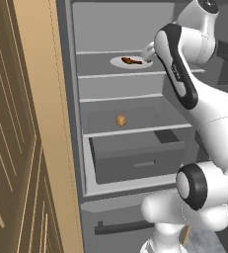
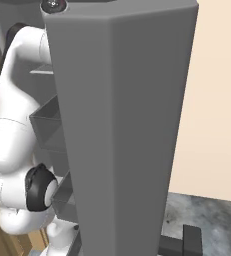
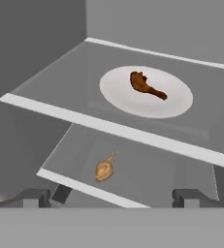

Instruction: Transport the chicken drumstick from the fridge to the microwave and turn on the microwave.

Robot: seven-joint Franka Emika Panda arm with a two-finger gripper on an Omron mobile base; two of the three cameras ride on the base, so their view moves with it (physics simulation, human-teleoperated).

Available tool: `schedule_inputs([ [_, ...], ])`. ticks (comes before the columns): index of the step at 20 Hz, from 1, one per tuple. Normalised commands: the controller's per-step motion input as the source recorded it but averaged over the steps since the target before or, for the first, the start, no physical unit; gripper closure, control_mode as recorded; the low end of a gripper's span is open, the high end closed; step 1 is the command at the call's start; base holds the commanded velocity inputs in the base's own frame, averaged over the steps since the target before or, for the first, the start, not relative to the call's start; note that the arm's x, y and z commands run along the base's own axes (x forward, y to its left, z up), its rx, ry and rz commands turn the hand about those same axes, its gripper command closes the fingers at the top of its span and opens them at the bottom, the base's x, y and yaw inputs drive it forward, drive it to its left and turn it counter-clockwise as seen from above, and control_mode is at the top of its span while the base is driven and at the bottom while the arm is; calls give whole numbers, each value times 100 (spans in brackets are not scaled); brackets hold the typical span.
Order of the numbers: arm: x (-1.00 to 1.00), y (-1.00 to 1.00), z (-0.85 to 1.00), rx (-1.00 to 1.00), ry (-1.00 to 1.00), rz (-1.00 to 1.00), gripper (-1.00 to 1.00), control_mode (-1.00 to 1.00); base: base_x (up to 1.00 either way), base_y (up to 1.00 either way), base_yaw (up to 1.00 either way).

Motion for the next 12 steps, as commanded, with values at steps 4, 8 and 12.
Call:
schedule_inputs([
  [4,42,1,-2,0,-2,0,-100,-100,0,0,0],
  [8,42,6,-6,0,-2,0,-100,-100,0,0,0],
  [12,44,5,-8,0,0,0,-100,-100,0,0,0],
])
